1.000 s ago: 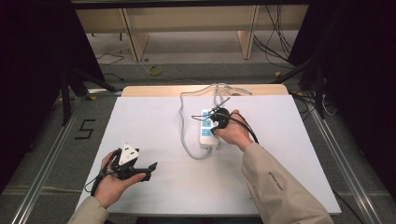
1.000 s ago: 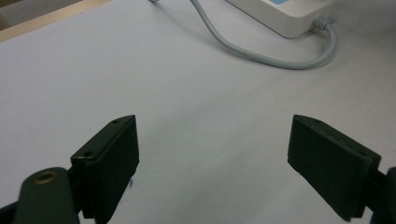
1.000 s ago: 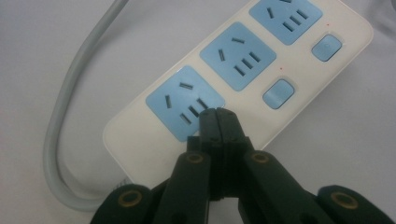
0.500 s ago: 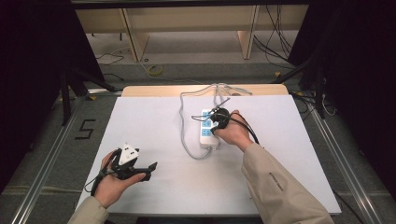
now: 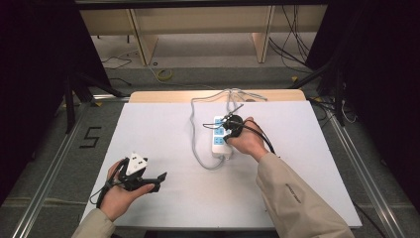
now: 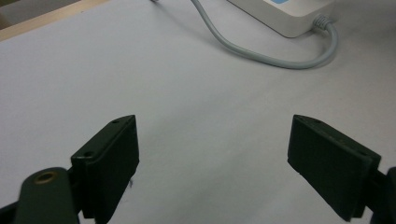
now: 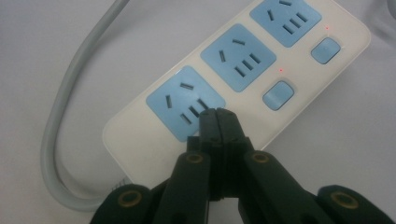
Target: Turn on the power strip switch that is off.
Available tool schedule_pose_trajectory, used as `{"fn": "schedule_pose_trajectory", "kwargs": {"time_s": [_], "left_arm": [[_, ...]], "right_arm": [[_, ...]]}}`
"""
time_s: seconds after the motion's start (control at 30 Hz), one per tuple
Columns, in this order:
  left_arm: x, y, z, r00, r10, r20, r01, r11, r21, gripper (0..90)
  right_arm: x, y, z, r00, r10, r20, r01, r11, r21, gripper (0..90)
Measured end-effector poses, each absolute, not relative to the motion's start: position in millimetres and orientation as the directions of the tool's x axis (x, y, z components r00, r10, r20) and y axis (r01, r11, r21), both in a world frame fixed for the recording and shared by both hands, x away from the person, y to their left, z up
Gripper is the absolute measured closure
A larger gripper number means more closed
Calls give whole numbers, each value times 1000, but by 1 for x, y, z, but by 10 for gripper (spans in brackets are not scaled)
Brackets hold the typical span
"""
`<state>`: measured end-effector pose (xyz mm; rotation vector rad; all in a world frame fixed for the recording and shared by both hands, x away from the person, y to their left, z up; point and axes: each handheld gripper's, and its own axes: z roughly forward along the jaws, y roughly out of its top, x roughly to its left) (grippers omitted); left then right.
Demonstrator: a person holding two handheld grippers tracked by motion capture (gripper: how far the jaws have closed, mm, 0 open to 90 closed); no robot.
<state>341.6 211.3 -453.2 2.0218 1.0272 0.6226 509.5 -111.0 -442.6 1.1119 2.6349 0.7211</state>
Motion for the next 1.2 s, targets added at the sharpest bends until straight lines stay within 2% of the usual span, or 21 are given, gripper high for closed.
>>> {"fn": "schedule_pose_trajectory", "kwargs": {"time_s": [0.73, 1.2], "left_arm": [[342, 211, -453, 555, 828, 78, 451, -379, 808, 161], [342, 211, -453, 554, 829, 76, 455, -378, 806, 161]], "right_arm": [[510, -113, -442, -700, 714, -9, 606, 600, 522, 900], [507, -118, -432, -700, 714, -11, 581, 579, 572, 900]]}}
